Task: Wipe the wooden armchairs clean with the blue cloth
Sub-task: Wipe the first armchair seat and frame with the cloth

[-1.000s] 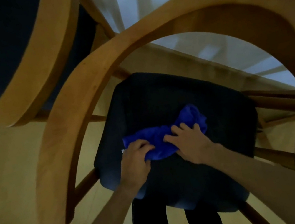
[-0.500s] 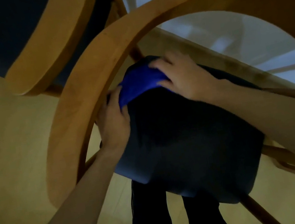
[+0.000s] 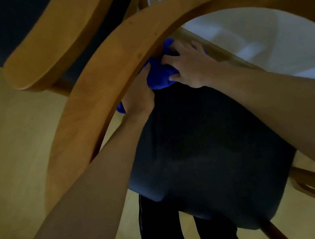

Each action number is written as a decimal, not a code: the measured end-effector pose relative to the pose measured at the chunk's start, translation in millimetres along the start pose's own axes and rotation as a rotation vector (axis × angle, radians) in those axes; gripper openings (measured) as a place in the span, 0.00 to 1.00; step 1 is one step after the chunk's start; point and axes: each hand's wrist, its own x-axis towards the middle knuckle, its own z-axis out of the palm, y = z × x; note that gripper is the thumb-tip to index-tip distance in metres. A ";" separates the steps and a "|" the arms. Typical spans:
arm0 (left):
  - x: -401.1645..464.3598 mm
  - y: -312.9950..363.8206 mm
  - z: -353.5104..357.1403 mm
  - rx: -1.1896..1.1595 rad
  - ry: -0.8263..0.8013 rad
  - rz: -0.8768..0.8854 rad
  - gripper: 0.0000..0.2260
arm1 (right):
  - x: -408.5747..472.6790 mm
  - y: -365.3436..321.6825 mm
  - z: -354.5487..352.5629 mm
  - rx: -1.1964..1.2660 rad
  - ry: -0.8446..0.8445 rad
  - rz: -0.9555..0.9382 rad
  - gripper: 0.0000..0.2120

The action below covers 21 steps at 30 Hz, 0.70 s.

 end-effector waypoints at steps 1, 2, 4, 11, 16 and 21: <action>-0.2 3.6 0.7 -0.010 0.008 -0.035 0.26 | 1.9 -1.9 -1.1 -0.007 0.001 -0.009 0.23; -1.3 6.8 2.2 0.012 0.030 -0.056 0.26 | 1.6 -4.8 -2.0 -0.038 0.006 -0.024 0.22; -3.7 8.1 5.5 0.067 0.072 -0.060 0.26 | -3.3 -16.5 -0.8 -0.097 0.027 -0.071 0.22; -30.5 -14.8 2.1 -0.077 0.024 -0.066 0.19 | -44.2 -72.7 27.8 0.190 -0.048 -0.077 0.17; -99.3 -22.6 -2.3 0.156 -0.079 -0.043 0.18 | -97.6 -102.5 53.3 0.385 -0.167 -0.147 0.12; -161.4 -32.1 -0.1 0.373 -0.210 -0.009 0.13 | -148.6 -136.2 81.1 0.480 -0.240 -0.208 0.09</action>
